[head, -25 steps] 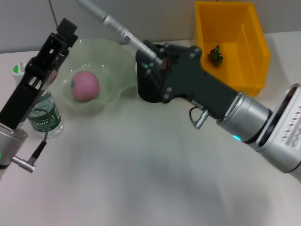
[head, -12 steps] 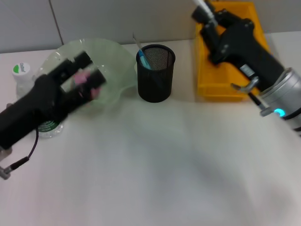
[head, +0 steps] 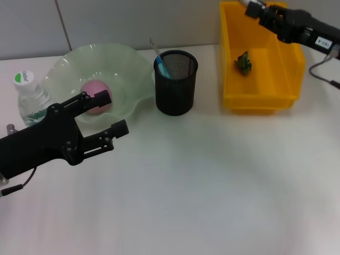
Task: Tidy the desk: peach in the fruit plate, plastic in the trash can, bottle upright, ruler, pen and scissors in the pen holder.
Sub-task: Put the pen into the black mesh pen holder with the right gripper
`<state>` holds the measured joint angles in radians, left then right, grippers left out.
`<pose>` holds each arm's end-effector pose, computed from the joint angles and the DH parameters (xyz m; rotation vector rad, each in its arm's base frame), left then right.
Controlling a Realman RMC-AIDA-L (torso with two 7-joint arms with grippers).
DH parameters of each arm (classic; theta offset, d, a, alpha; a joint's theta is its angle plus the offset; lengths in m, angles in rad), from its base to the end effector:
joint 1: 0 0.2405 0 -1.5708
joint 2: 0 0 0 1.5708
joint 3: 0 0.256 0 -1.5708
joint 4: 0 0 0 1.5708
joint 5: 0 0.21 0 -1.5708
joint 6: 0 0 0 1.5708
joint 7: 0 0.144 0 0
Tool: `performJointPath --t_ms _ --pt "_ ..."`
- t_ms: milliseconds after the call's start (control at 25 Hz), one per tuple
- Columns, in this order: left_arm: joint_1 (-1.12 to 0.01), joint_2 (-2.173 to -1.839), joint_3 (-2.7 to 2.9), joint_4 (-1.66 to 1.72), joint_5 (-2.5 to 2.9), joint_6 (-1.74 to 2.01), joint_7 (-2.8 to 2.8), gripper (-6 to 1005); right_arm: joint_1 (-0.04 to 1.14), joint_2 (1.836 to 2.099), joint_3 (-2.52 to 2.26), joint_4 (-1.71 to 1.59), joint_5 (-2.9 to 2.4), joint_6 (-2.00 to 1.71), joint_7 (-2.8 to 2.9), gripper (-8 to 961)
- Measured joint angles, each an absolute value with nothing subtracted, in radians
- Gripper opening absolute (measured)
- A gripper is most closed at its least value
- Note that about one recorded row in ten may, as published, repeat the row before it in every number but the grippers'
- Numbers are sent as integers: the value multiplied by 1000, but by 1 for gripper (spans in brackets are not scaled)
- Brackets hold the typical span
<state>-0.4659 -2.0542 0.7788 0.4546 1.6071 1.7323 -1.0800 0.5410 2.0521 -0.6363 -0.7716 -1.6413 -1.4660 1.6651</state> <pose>-0.2487 0.2991 0.0029 -2.5759 -0.3735 -1.1998 0.2315 0.3769 0.0755 -2.3032 0.7879 1.1211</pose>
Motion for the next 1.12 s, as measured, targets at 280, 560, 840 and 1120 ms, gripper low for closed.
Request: performJointPath --t_ms 280,560,840,1120 --pt "-457 -2054 785 457 1612 1701 -1039 802 625 1997 -682 -1095 -1973 -1568 2098 120" --pt "-456 -2059 785 463 1629 1672 -1037 802 830 1933 -704 -1223 -2322 -1731 2397 120" --pt "-455 -2061 785 465 1634 1666 -1037 802 1015 1925 -776 -1170 -2585 -1763 2467 121" --pt "-448 -2064 785 456 1635 1660 -1025 802 1117 1931 -867 -1027 -2689 -1684 2471 121"
